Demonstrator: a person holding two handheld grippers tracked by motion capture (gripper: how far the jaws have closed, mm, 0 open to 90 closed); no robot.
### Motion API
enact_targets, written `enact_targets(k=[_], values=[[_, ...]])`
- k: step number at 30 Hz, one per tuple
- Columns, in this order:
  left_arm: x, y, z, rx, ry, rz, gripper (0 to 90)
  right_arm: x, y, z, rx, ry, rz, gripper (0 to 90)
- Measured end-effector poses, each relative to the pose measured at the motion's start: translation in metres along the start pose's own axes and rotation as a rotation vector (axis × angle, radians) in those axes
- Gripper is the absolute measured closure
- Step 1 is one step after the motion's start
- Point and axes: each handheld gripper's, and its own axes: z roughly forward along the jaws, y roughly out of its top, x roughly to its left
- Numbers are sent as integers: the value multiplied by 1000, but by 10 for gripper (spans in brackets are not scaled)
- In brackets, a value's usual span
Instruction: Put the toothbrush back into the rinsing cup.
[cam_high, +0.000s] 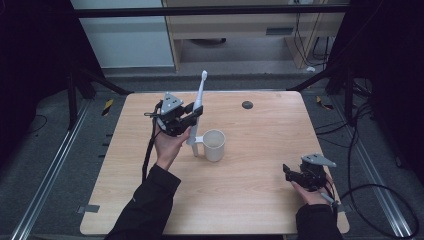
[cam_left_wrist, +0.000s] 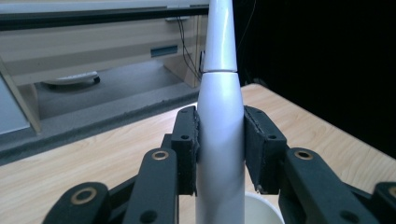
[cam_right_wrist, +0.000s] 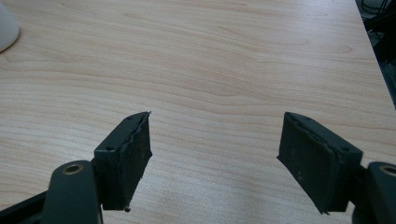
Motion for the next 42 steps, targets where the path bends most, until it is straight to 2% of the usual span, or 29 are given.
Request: enact_targets(k=[9,19,23,27,30,42], values=[[-7,8,22,-28,-23,-3,666,1,-1,2,1,9,-6,245],[-15,3,42,-30,-34,-12,666,2,-1,3,3,11,-17,243],[-18,-6,53,-6,-41,-5,666,3,-1,4,6,14,-18,241],[-19,-10,58,4,-38,1,666,3,-1,4,6,15,-22,240],[-21,-15,64,14,-45,-12,666,4,-2,5,9,18,-27,238],[-26,-38,76,87,-42,6,665,4,-2,6,22,21,-34,230]])
